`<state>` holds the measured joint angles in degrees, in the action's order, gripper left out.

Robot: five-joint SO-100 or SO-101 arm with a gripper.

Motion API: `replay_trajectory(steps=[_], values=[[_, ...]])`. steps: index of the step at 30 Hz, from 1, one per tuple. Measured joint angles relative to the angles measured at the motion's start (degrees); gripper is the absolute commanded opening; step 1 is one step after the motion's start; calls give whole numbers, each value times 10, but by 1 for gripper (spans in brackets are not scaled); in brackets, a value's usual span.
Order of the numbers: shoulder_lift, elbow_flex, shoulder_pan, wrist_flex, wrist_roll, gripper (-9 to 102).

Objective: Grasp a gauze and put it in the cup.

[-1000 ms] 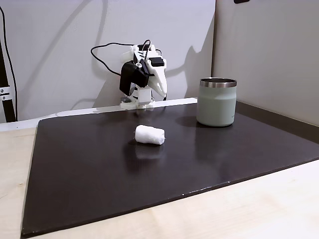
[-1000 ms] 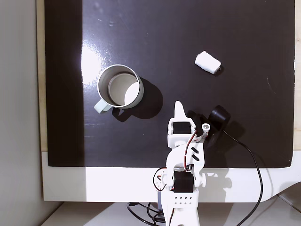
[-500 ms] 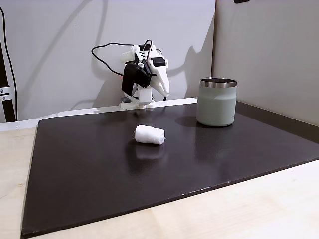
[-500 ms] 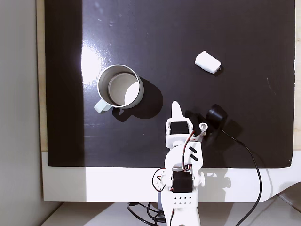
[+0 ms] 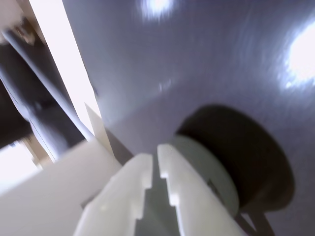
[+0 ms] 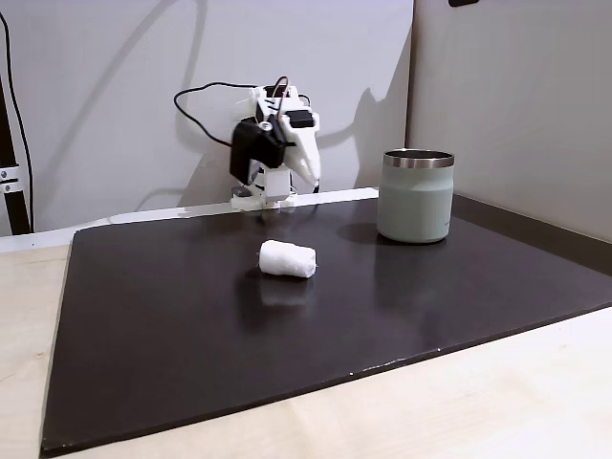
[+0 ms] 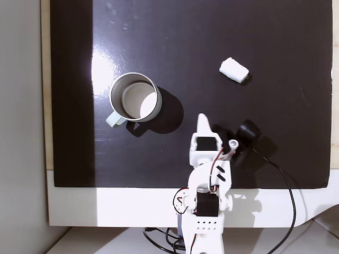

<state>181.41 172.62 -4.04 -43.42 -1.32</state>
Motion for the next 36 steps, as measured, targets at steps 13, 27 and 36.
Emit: replay_trajectory(steps=[13, 27, 36], values=[[-240, -200, -5, -36, -100, 1], [-620, -551, -20, -123, -200, 27], [-796, -679, -62, -195, -243, 29]])
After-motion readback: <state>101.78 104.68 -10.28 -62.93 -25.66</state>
